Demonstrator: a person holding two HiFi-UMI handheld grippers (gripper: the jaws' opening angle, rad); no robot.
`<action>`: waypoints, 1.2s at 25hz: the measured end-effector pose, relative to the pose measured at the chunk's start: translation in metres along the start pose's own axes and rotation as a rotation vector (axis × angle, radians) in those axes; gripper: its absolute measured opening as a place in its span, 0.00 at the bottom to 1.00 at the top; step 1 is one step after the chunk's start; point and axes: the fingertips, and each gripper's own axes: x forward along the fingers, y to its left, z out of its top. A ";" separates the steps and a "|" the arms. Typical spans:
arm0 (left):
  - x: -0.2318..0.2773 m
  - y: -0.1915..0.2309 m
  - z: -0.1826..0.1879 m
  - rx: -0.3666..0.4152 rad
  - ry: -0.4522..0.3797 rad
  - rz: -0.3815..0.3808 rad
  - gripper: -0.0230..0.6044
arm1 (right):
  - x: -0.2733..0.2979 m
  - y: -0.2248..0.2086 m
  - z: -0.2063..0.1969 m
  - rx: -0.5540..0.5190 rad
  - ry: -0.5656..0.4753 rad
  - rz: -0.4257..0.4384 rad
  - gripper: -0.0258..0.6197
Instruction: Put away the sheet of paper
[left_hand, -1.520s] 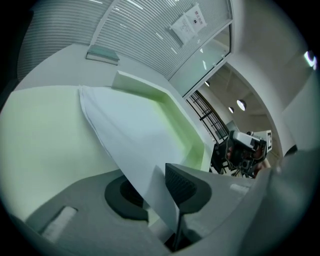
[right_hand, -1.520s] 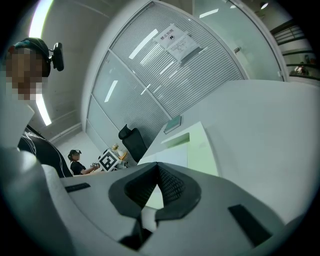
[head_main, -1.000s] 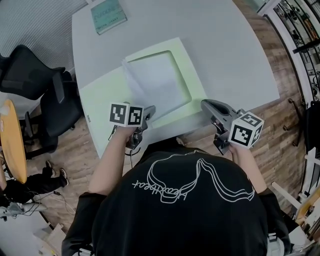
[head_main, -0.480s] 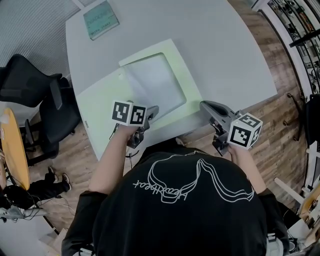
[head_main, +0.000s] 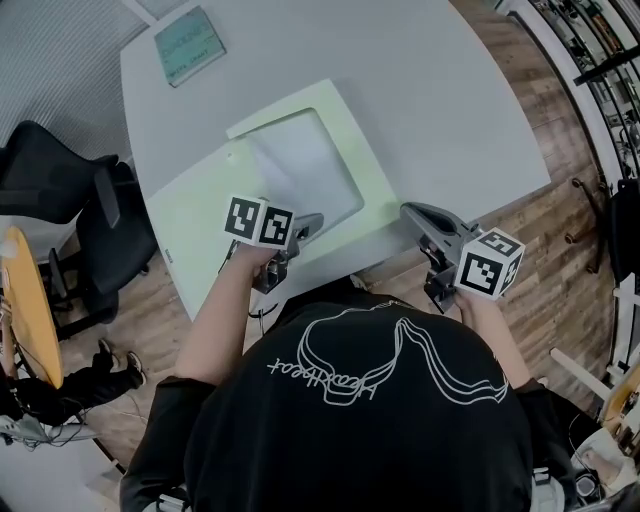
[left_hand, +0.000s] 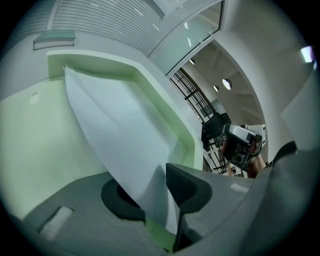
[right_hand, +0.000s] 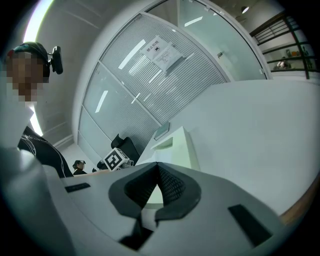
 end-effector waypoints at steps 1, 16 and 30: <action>0.002 -0.001 0.000 0.004 0.005 -0.001 0.22 | -0.001 -0.001 0.000 0.006 -0.003 0.001 0.05; -0.017 0.019 -0.009 0.006 0.001 0.150 0.38 | 0.006 0.008 0.006 0.016 -0.029 0.058 0.05; -0.115 0.000 -0.018 -0.029 -0.429 0.289 0.38 | -0.005 0.054 -0.001 -0.135 0.014 0.136 0.05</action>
